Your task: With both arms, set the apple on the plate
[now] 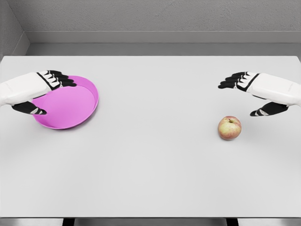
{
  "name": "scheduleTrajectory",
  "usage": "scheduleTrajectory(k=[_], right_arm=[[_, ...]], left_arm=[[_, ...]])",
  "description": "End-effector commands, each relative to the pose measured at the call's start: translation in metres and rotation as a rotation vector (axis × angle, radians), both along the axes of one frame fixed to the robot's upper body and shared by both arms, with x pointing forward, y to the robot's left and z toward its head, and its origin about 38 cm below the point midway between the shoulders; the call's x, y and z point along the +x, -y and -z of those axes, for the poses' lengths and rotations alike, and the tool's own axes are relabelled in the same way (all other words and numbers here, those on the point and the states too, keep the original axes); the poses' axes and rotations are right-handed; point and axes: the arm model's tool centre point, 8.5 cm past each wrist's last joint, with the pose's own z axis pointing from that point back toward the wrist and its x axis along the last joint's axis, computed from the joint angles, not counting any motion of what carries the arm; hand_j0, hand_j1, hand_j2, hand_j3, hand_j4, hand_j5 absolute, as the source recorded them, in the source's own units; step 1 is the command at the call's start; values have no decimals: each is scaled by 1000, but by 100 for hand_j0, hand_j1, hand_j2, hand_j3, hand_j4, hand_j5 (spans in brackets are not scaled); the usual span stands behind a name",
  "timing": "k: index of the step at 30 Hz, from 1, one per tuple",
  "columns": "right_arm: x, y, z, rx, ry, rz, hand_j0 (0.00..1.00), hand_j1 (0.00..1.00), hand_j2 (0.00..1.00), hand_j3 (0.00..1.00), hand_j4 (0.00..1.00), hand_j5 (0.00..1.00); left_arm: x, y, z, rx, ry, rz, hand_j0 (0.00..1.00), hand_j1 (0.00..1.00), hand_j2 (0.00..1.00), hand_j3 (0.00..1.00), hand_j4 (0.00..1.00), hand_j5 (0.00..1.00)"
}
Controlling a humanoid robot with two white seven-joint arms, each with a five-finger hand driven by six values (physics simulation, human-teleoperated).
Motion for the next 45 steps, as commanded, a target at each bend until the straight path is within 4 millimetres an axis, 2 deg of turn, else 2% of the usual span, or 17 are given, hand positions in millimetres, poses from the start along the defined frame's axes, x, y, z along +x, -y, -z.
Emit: scheduleTrajectory(k=[1,9,13,16,24,26,28,32,35,38,45], right_arm=[[0,-1,-1,4,-2,-1,100,100,100,100,100,100],[1,0,-4,13,6,2,100,100,100,100,100,100],[-4,18,-5,-20,-19,37,100,100,100,100,100,100],[-9,22,8,-29,-112,39,100,100,100,100,100,100],[-23,19,36,-40,-302,-6,100,100,100,100,100,100],[-22,13,44,-26,-351,-28,100,100,100,100,100,100],[-21,-1,53,-12,-374,-66,100,100,100,100,100,100],[-12,1,47,81,-383,-44,100,100,100,100,100,100],[-9,2,48,88,-381,-34,100,100,100,100,100,100],[-4,-6,57,121,-390,-37,100,100,100,100,100,100],[2,-11,52,169,-384,-41,100,100,100,100,100,100]], left_arm=[[1,-2,-2,0,-2,-6,100,100,100,100,100,100],[1,-2,-3,1,0,-5,100,100,100,100,100,100],[1,-2,-2,1,-2,-5,100,100,100,100,100,100],[1,-2,-3,2,-1,-6,100,100,100,100,100,100],[0,-1,-2,1,-3,-3,100,100,100,100,100,100],[0,0,-2,0,-2,0,100,100,100,100,100,100],[0,0,-2,0,-2,0,100,100,100,100,100,100],[0,0,-3,0,0,1,100,100,100,100,100,100],[0,1,-2,-1,-1,2,100,100,100,100,100,100],[0,1,-2,-1,-1,2,100,100,100,100,100,100],[0,1,-2,-1,-2,3,100,100,100,100,100,100]])
